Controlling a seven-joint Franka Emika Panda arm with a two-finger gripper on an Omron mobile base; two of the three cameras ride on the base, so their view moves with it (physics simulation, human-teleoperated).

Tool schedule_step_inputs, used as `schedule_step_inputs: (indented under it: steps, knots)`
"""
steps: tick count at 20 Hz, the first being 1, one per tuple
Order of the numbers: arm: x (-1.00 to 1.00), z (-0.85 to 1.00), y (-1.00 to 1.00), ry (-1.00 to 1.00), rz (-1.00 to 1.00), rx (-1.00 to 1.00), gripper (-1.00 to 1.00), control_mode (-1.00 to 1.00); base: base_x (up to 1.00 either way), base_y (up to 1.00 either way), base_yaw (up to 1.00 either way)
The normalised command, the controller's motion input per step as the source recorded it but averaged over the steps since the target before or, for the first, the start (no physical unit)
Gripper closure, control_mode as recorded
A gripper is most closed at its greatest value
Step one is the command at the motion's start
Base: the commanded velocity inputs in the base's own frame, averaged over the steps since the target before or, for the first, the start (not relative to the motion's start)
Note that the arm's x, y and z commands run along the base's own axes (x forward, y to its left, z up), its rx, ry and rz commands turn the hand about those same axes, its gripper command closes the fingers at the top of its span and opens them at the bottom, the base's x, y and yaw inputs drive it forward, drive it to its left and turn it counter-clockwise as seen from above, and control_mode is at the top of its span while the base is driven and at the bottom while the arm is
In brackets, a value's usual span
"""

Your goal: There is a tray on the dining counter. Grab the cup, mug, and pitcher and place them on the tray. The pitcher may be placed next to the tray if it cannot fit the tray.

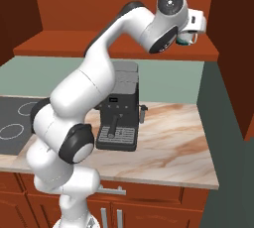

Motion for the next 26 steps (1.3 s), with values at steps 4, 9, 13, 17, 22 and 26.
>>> schedule_step_inputs:
  steps: [4,9,13,17,22,26]
  knots:
    - [0.05,0.0,-0.04,0.0,0.0,0.0,-1.0,-1.0,0.0,0.0,0.0]
    - [0.0,-0.01,-0.02,0.0,0.0,0.0,-1.0,-1.0,0.0,0.0,0.0]
    - [0.0,-0.09,0.0,0.0,0.0,0.0,-1.0,-1.0,0.0,0.0,0.0]
    - [0.0,-0.16,0.0,0.0,0.0,0.0,-1.0,-1.0,0.0,0.0,0.0]
    - [0.04,-0.1,0.0,0.0,0.0,0.0,-1.0,-1.0,0.0,0.0,0.0]
    - [0.07,-0.01,0.0,0.0,0.0,0.0,-1.0,-1.0,0.0,0.0,0.0]
